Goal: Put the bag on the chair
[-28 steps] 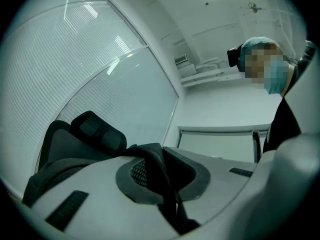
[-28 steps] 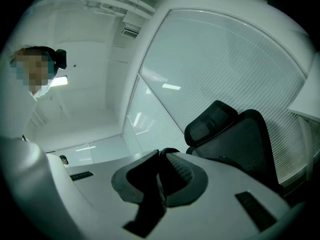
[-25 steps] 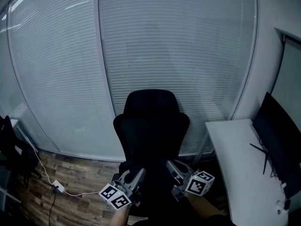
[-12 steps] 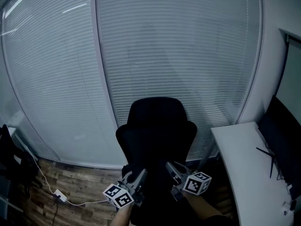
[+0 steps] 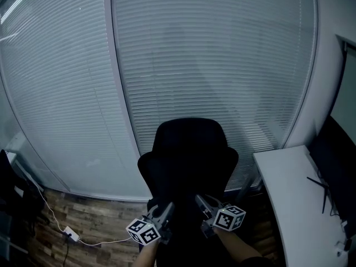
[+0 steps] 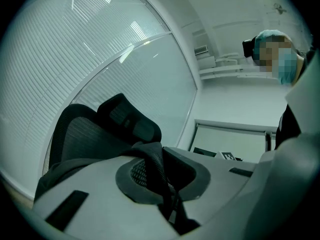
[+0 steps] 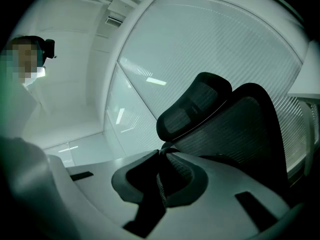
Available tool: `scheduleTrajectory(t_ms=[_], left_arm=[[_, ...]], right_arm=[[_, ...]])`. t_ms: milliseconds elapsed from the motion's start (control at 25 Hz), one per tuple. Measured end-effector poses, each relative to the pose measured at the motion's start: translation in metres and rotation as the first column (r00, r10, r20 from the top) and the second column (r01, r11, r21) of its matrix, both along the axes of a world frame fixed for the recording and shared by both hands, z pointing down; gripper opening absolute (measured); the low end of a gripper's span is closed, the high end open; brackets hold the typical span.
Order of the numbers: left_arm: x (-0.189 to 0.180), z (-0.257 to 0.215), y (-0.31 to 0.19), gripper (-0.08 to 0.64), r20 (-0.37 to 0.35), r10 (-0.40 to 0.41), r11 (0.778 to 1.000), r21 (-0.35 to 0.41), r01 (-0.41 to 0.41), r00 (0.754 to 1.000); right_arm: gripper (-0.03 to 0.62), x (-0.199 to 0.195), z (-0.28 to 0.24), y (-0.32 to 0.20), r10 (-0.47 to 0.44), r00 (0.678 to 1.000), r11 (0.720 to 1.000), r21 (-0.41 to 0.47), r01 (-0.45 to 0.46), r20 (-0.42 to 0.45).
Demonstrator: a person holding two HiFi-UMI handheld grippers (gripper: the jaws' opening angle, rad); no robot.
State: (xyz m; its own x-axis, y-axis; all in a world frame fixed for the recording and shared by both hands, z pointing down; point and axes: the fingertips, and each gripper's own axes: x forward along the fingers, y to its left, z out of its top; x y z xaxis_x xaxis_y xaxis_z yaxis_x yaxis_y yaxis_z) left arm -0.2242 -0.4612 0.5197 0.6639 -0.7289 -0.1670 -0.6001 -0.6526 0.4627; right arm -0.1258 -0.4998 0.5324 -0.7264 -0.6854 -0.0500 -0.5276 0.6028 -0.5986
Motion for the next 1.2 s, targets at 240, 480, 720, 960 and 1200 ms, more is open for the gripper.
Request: scheduleTrajectory(t_ms=[240, 480, 720, 960, 1200], left_arm=[[-0.006, 0.020, -0.018, 0.037, 0.027, 0.006, 1.000, -0.013, -0.006, 1.000], [-0.008, 0.048, -0.023, 0.037, 0.061, -0.004, 0.999, -0.039, 0.006, 0.998], [0.004, 0.078, -0.020, 0.037, 0.120, -0.010, 0.994, -0.107, 0.023, 0.993], [0.012, 0.109, -0.014, 0.037, 0.155, -0.019, 0.979, -0.197, 0.050, 0.988], [0.011, 0.129, -0.010, 0.061, 0.186, -0.050, 0.960, -0.261, 0.099, 0.981]], right_arm=[[0.055, -0.008, 0.019, -0.017, 0.022, 1.000, 1.000, -0.009, -0.022, -0.018], [0.055, -0.016, 0.044, -0.020, 0.029, 0.999, 0.999, -0.032, -0.031, -0.044], [0.055, -0.012, 0.075, -0.016, 0.033, 0.996, 0.996, -0.083, -0.039, -0.078], [0.055, -0.010, 0.103, -0.005, 0.033, 0.994, 0.989, -0.139, -0.048, -0.107], [0.069, -0.002, 0.119, -0.001, 0.056, 0.988, 0.981, -0.175, -0.081, -0.147]])
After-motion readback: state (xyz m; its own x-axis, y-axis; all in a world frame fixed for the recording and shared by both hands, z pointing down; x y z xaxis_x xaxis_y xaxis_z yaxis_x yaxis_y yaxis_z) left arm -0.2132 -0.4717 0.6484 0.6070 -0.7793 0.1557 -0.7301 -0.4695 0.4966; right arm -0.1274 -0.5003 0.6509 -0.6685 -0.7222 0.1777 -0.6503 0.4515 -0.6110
